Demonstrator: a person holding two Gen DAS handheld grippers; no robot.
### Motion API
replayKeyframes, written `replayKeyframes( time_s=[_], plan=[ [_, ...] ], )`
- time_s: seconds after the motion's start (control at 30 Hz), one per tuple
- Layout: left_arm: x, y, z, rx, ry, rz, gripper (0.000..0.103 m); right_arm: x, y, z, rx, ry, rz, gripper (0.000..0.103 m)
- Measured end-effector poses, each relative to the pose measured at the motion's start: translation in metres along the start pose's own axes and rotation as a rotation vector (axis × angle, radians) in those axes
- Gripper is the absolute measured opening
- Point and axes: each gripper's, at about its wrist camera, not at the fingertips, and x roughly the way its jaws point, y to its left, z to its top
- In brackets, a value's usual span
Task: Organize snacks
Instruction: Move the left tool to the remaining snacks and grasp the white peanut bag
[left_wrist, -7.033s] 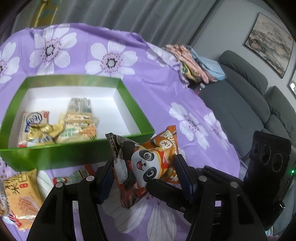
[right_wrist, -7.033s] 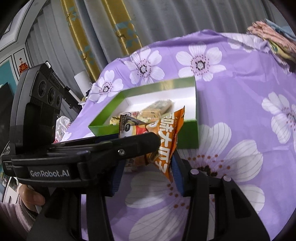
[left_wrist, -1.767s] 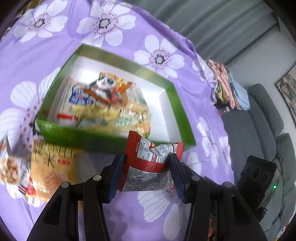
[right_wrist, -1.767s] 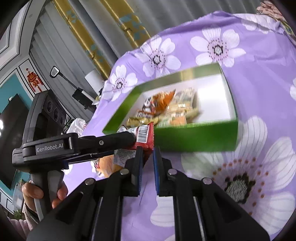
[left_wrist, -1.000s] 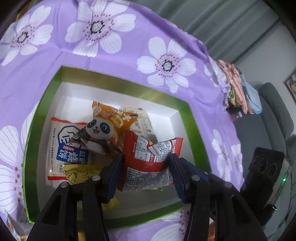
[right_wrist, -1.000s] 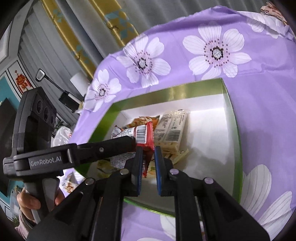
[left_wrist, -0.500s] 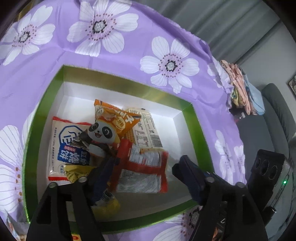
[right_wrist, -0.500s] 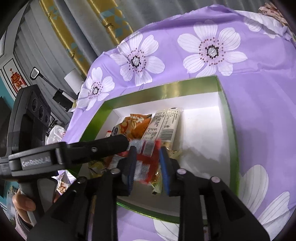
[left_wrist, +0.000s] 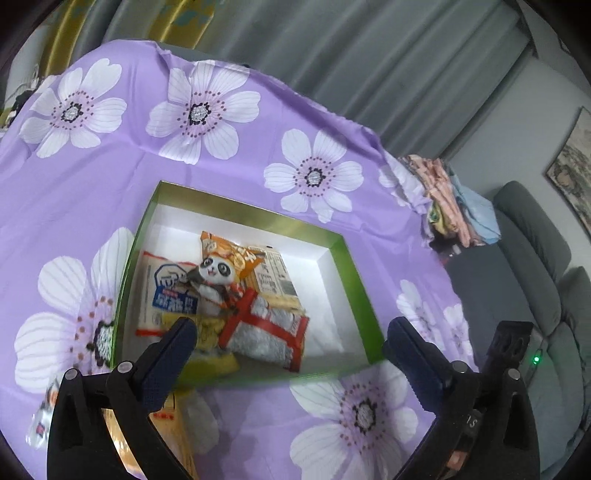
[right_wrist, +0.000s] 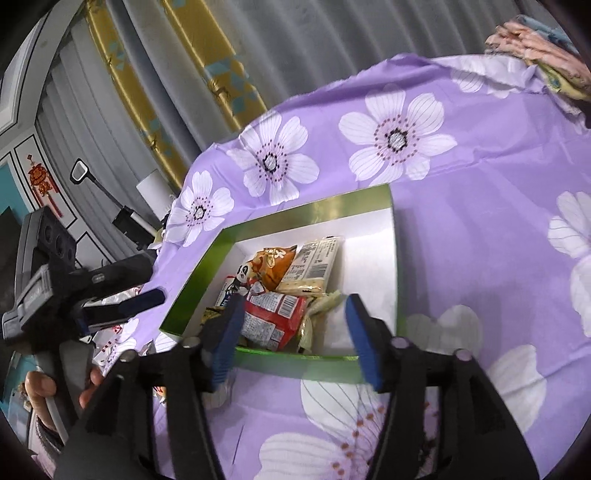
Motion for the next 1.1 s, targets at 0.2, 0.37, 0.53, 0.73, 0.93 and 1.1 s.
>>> replayKeyframes(
  time_s=[0.2,0.37,0.53,0.73,0.93,1.1],
  plan=[
    [-0.028,0.005,-0.015,-0.019,-0.033,-0.024,0.102,-0.022,0.007,-0.011,-0.015,-0.022,-0.002,0.085],
    [-0.049,0.013,-0.022,-0.053,-0.078,-0.064,0.102,-0.031,0.013,-0.021,-0.010,-0.028,0.032,0.103],
    [-0.066,0.040,-0.030,-0.101,-0.174,-0.103,0.102,-0.028,0.024,-0.038,-0.016,0.000,0.066,0.103],
    [-0.085,0.070,-0.037,-0.074,-0.229,0.109,0.102,-0.015,0.037,-0.056,-0.053,0.060,0.086,0.103],
    [-0.093,0.100,-0.047,-0.114,-0.179,0.076,0.102,0.003,0.051,-0.069,-0.075,0.110,0.073,0.103],
    [-0.106,0.120,-0.052,-0.154,-0.176,0.087,0.102,0.014,0.070,-0.079,-0.103,0.145,0.095,0.103]
  ],
)
